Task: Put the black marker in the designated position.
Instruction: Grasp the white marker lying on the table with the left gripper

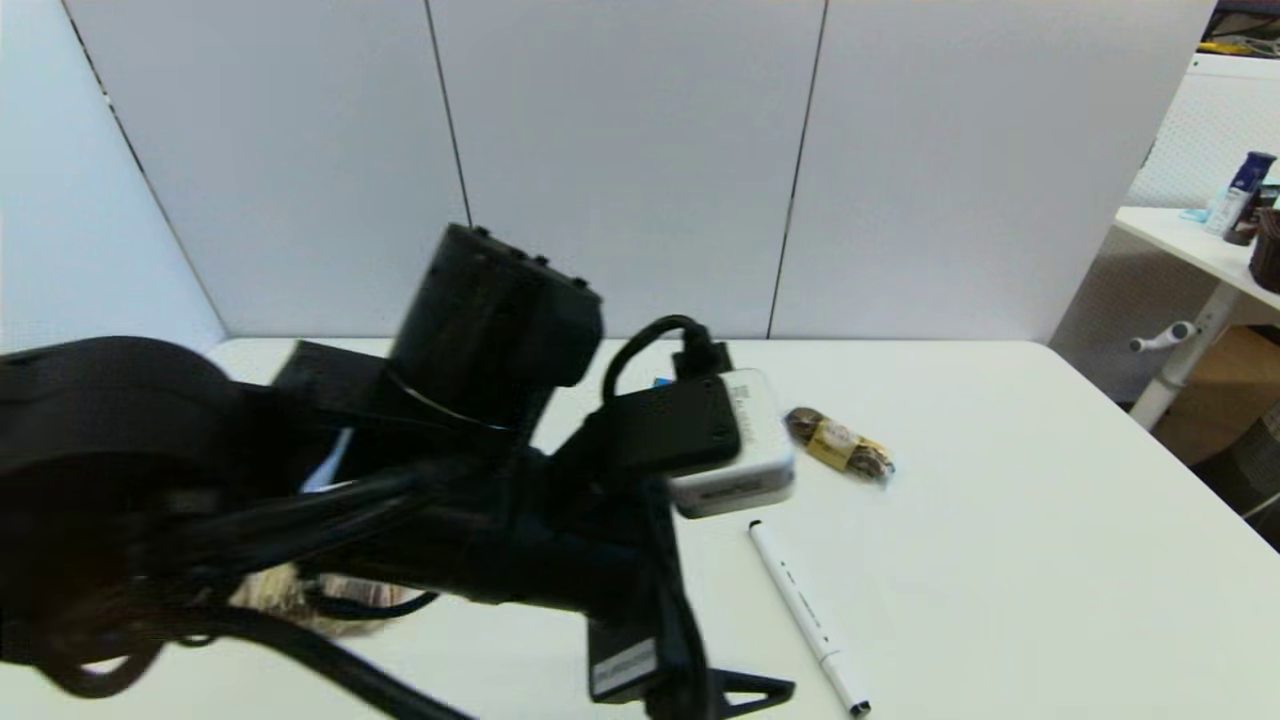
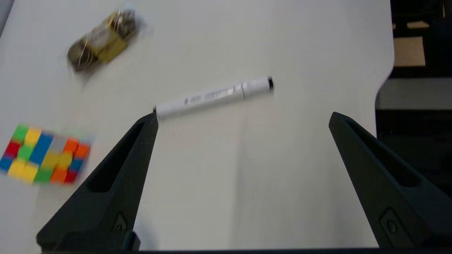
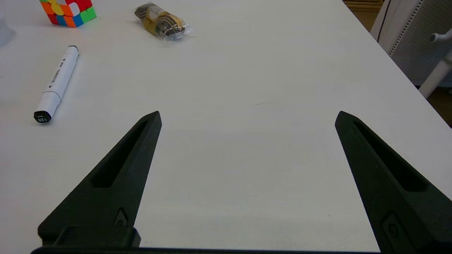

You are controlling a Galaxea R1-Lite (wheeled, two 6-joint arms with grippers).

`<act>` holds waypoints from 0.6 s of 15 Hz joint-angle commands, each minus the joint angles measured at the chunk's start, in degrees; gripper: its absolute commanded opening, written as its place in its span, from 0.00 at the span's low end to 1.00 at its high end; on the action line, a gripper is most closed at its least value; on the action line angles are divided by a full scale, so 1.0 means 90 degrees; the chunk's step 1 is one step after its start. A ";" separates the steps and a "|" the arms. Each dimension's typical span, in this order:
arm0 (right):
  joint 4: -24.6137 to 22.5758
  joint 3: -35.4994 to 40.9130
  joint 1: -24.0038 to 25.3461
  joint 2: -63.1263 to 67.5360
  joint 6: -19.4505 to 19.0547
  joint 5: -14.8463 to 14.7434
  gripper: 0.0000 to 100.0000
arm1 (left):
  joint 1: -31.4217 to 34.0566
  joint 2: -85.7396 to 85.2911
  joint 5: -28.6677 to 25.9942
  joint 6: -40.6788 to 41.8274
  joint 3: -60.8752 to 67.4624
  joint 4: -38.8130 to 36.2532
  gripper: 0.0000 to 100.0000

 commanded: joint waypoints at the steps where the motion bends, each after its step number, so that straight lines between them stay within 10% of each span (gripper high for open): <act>1: 0.0004 0.0000 0.0007 0.0008 -0.0005 0.0005 1.00 | -0.0519 0.1548 0.0047 -0.0178 -0.1218 -0.0164 1.00; 9: 0.0004 0.0000 0.0007 0.0008 -0.0005 0.0005 1.00 | -0.0929 0.2788 0.1443 -0.1643 -0.2849 -0.0164 1.00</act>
